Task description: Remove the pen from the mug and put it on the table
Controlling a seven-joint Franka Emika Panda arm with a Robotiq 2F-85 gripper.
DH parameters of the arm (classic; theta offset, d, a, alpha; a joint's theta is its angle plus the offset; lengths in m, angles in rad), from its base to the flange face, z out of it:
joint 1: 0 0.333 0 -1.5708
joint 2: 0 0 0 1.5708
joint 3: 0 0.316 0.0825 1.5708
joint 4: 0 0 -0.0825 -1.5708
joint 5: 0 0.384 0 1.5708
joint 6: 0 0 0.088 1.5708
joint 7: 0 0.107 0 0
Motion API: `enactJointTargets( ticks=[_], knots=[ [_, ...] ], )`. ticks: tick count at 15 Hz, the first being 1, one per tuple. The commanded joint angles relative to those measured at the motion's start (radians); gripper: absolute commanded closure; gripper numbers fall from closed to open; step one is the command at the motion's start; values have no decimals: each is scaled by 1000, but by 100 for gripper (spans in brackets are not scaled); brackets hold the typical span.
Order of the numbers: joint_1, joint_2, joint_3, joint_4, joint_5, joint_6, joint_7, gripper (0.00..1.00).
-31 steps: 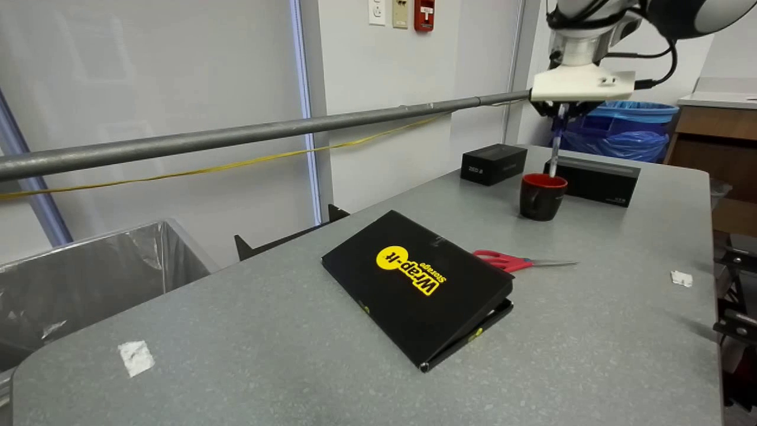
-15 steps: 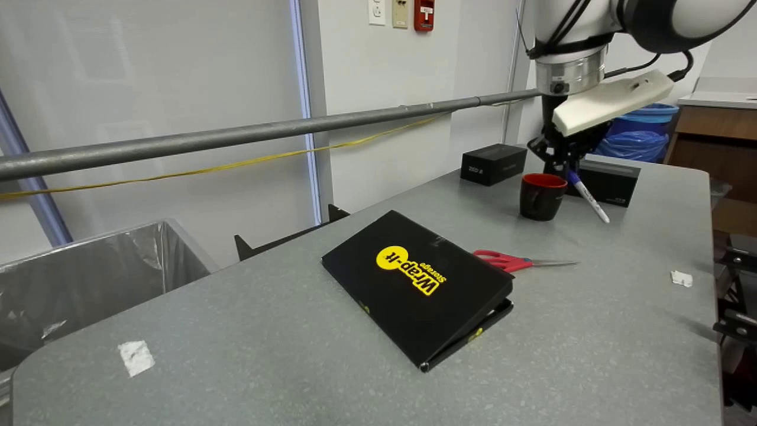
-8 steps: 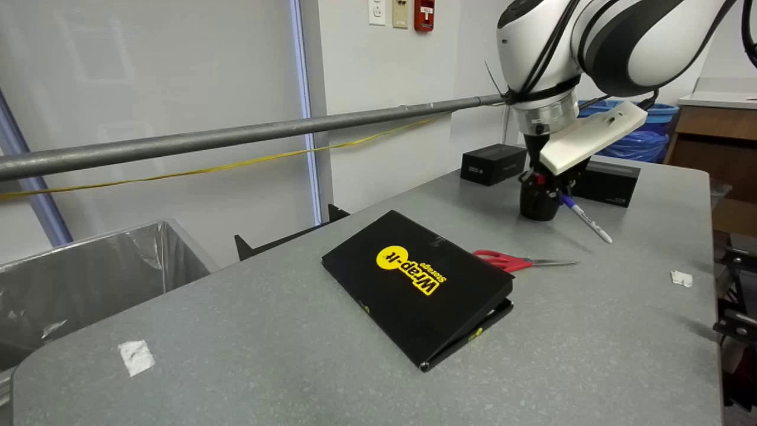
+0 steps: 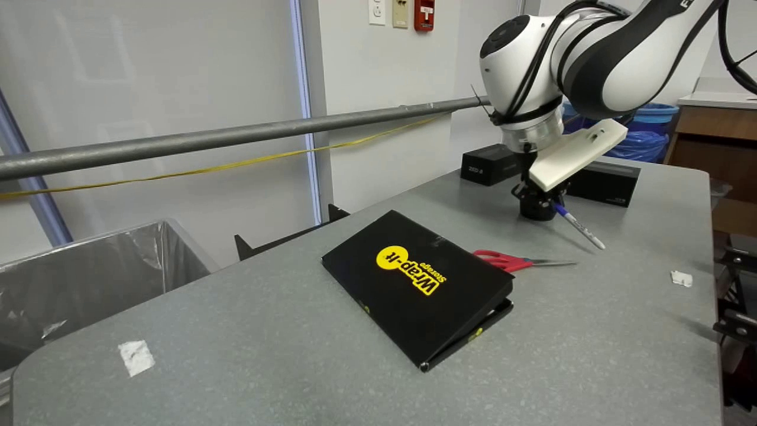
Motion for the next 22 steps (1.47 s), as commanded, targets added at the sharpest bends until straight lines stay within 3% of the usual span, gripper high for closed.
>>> enactJointTargets(
  ticks=[1,2,3,5,12,22],
  knots=[
    [35,34,-23,40,-21,-30,-38,96],
    [40,37,-26,38,-37,-27,-43,96],
    [42,38,-26,36,-47,-26,-54,60],
    [49,42,-28,30,-80,-21,-57,53],
    [54,39,-19,14,-162,-10,-56,0],
    [42,34,-8,8,-160,-1,-48,0]
  ],
)
